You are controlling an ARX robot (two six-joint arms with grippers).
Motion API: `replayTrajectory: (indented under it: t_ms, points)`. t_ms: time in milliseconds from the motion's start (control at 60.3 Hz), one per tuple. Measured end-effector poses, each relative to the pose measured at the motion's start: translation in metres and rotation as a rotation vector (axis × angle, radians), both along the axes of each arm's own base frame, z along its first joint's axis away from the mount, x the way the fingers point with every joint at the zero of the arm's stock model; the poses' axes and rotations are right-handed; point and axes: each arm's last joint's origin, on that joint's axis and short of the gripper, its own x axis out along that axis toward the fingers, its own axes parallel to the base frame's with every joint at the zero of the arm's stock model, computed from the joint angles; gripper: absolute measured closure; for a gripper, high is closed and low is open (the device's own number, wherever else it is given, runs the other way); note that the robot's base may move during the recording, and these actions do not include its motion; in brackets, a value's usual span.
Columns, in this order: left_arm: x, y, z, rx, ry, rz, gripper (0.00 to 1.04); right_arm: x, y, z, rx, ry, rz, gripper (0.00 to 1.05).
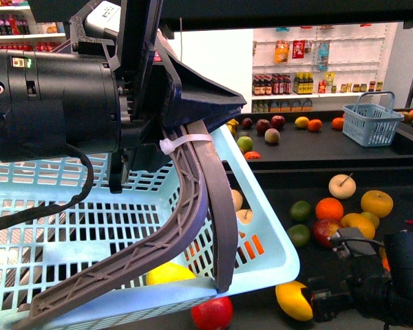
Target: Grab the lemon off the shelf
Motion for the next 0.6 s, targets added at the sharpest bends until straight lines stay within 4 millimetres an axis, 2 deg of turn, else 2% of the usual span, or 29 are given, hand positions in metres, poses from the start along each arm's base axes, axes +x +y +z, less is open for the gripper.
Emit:
replayTrajectory:
  t_ms: [282, 597]
  points:
    - [0.000, 0.000, 0.000, 0.000, 0.000, 0.001, 0.98, 0.016, 0.017, -0.025, -0.190, -0.078, 0.138, 0.07]
    - [0.000, 0.000, 0.000, 0.000, 0.000, 0.002, 0.98, 0.031, 0.020, -0.045, -0.279, -0.097, 0.183, 0.07]
